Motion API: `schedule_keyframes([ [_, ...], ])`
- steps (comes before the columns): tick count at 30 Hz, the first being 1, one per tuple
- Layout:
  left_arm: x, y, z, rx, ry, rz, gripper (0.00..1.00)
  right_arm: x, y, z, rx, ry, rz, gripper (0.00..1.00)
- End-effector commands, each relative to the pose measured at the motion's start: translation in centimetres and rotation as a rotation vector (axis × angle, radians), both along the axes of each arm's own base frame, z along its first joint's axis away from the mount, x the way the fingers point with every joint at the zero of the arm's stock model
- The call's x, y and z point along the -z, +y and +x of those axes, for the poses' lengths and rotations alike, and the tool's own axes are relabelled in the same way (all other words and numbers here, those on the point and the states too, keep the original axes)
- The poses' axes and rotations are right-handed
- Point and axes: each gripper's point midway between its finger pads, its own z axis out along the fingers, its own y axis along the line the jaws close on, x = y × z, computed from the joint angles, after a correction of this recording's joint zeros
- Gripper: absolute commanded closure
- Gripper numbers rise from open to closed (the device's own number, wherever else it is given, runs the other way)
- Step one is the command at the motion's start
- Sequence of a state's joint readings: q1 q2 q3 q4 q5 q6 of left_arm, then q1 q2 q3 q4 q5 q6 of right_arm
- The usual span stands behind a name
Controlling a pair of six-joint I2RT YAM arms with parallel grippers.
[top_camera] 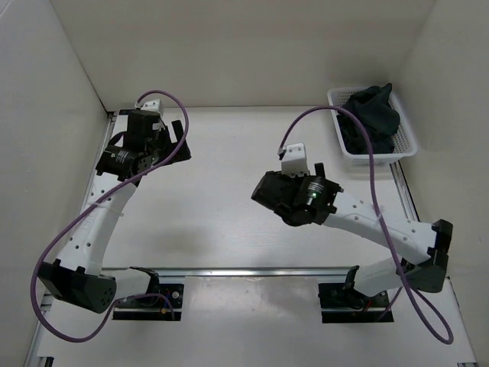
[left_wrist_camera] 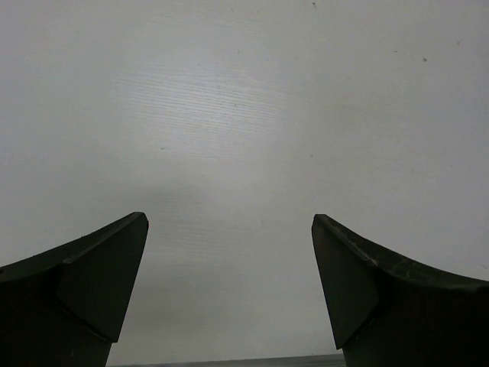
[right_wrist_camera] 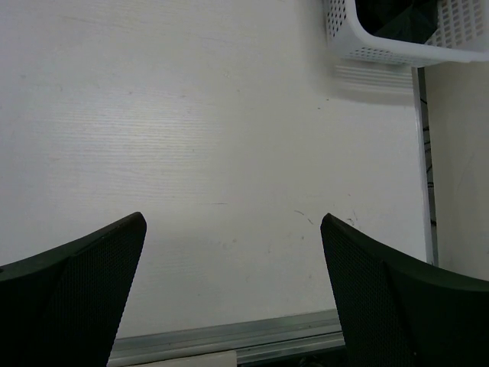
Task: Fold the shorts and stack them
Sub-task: Grab the shorts from the pile
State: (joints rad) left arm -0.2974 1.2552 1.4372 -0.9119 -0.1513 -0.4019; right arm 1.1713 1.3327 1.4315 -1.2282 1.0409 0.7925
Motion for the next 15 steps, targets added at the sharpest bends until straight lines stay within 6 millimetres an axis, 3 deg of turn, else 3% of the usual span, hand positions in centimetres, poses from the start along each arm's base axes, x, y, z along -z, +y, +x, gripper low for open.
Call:
schedule_keyframes([
  [1,-3.7,-0.6,-0.3,0.069,-0.103,-0.030,0.00,-0.7,1.3,1.0,0.003,-0.027,-0.022,0.00],
  [6,-5.6,-0.5,-0.9,0.082,-0.152,-0.047,0.00,0.5,3.2,2.7,0.015,-0.003,-0.026,0.00],
  [7,-5.6,-0.5,-0.9,0.082,-0.152,-0.047,0.00,1.1,2.7,3.8,0.033,0.028,-0.033,0.00],
  [9,-5.8,-0.2,-1.0,0.088,-0.161,-0.046,0.00,2.8,3.5,4.9,0.020,0.123,0.064,0.00],
  [10,-6.3,0.0,-1.0,0.093,-0.172,-0.042,0.00,3.4,1.8,6.4,0.068,0.158,0.105,0.00],
  [11,-6.3,-0.2,-1.0,0.102,-0.171,-0.048,0.00,3.1,1.8,7.6,0.038,0.165,0.159,0.00],
  [12,-6.6,-0.4,-1.3,0.121,-0.179,-0.052,0.00,3.6,-0.6,9.6,0.097,0.191,0.206,0.00],
  [13,-6.5,-0.6,-1.4,0.136,-0.180,-0.049,0.00,3.8,-0.3,9.9,0.054,0.253,0.296,0.00],
  [14,-6.6,-0.7,-1.4,0.145,-0.179,-0.054,0.00,3.4,-1.3,10.9,0.062,0.260,0.332,0.00],
  [15,-6.9,-1.1,-1.5,0.166,-0.185,-0.069,0.00,2.8,-4.4,12.9,0.133,0.243,0.388,0.00],
])
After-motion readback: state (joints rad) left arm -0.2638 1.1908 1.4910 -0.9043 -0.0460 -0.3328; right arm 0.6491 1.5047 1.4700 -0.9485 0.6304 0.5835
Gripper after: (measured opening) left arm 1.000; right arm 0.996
